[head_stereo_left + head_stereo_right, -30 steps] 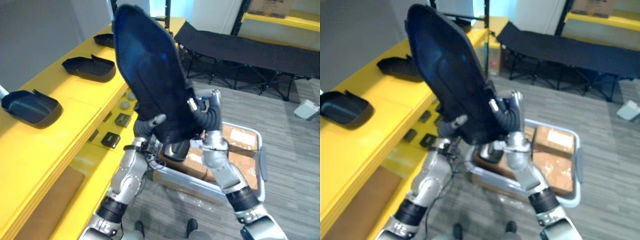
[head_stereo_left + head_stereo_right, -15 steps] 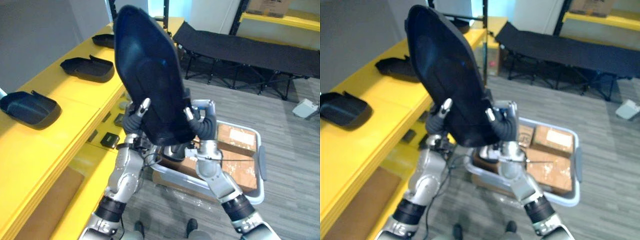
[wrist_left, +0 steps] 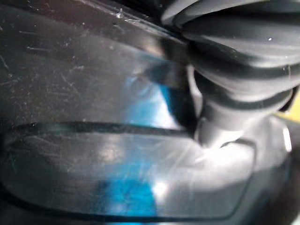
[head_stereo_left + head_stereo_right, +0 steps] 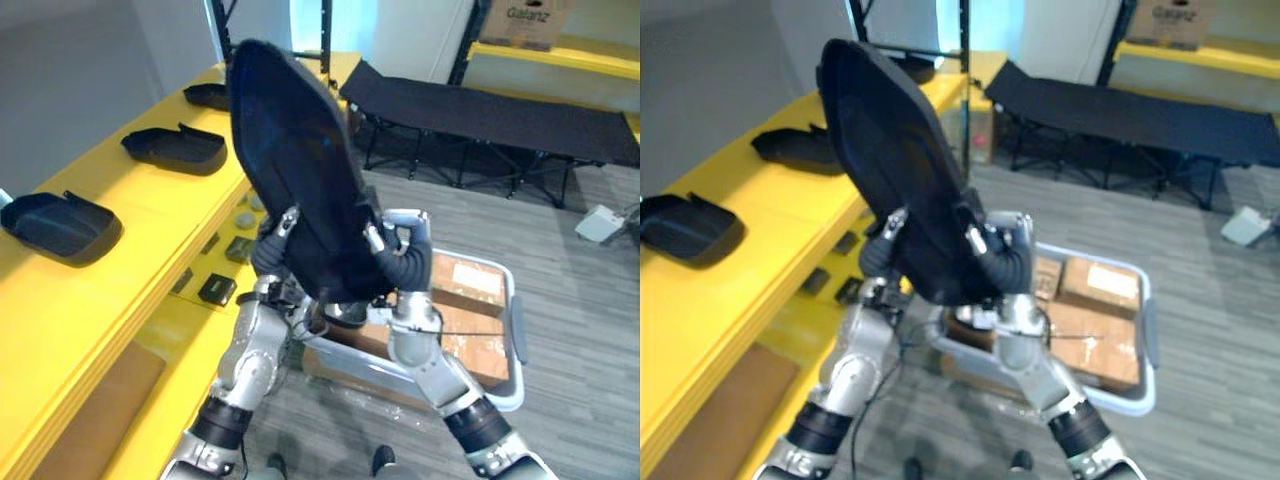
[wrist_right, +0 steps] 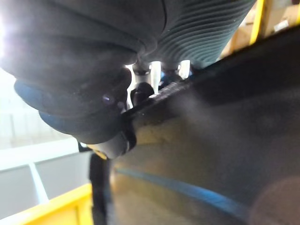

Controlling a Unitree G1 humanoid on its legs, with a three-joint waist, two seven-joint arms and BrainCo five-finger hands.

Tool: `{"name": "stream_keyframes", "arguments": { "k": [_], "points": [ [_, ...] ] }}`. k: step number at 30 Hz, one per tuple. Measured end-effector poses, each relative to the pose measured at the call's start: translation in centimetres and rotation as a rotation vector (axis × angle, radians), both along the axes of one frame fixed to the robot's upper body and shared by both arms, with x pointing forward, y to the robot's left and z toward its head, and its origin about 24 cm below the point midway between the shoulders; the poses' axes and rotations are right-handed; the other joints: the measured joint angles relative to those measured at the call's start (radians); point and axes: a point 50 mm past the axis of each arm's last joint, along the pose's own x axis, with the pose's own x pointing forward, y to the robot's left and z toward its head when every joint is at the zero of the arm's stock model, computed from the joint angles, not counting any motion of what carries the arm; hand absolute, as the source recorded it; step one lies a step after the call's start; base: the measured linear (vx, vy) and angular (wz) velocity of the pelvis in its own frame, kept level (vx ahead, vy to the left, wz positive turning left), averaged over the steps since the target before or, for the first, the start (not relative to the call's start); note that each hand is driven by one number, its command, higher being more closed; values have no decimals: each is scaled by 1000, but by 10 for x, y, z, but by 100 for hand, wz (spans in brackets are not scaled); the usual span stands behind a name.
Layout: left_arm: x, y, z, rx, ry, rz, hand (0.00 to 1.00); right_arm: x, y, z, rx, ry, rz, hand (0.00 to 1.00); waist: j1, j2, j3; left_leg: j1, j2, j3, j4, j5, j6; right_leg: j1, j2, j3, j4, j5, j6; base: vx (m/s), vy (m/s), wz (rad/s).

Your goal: Walk over and take plastic housings, then place them on the shelf

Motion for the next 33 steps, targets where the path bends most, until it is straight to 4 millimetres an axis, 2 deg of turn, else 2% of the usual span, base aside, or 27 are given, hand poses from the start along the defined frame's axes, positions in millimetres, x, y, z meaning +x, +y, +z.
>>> {"name": "stream_keyframes", "arguments": {
  "k": [4, 10, 13, 16, 18, 19, 23, 26, 29, 30, 32, 33],
  "points": [
    [-3, 1, -6, 19, 13, 17, 100, -1, 2, -3, 32, 40, 29, 0, -2, -9, -15, 2, 1, 0, 0, 0, 0, 2, 0, 0, 0, -1, 0, -16, 4, 0],
    [-10, 4, -15, 104, 18, 74, 100, -3, 0, -13, 219, 239, 201, 0, -1, -22, -26, 3, 2, 1, 0, 0, 0, 3, 1, 0, 0, -2, -2, 0, 0, 0],
    [-13, 3, -18, 159, 22, 126, 100, -6, -2, -4, 266, 230, 252, 0, -2, -22, -26, 5, 3, 5, 0, 0, -1, 3, 2, 1, 1, -4, -4, -4, 3, -1],
    [-22, 8, -23, 269, 42, 275, 100, -9, -14, 11, 306, 171, 259, 0, -1, -22, -26, 9, 5, 12, 0, -1, -2, 3, 5, 4, 0, -4, -4, -7, 9, -6],
    [-30, 20, -24, 383, 28, 446, 100, -11, -28, 15, 316, 159, 214, 0, -1, -24, -27, 11, 6, 15, 0, -3, -4, 3, 8, 6, 0, -4, -5, -3, 7, -6],
    [-33, 33, -21, 440, 16, 573, 100, -11, -38, 11, 296, 199, 171, 0, -1, -26, -28, 14, 10, 17, 0, -4, -6, 6, 12, 7, -1, -5, -6, 0, -2, -4],
    [-47, 71, 2, 501, -77, 923, 100, -22, -70, -23, 216, 407, 58, 0, 2, -32, -34, 19, 24, 19, 0, -11, -16, 15, 28, 7, -14, -9, -9, 1, -3, -1],
    [-54, 79, 9, 513, -111, 1030, 100, -31, -83, -22, 317, 413, 63, 0, 0, -32, -34, 20, 30, 23, 1, -14, -20, 14, 34, 10, -17, -10, -11, 6, -1, -3],
    [-61, 87, 2, 538, -75, 1101, 100, -41, -105, -19, 411, 368, 3, 0, -10, -33, -35, 22, 36, 37, 1, -16, -23, 10, 40, 20, -16, -8, -8, 13, 3, -13],
    [-67, 96, -3, 550, -51, 1139, 100, -48, -120, -25, 454, 378, -75, 0, -11, -34, -35, 23, 40, 50, 2, -20, -26, 1, 44, 35, -16, -7, -8, 16, 6, -25],
    [-72, 105, -7, 556, -36, 1178, 100, -58, -134, -37, 504, 413, -154, 0, -15, -33, -35, 21, 44, 54, 1, -22, -28, -5, 48, 41, -14, -7, -8, 16, -1, -18],
    [-77, 110, -10, 562, -25, 1198, 100, -65, -142, -51, 546, 459, -211, 0, -22, -33, -35, 24, 47, 65, 2, -25, -29, -7, 51, 51, -14, -7, -8, 16, 0, -17]
  ]
}}
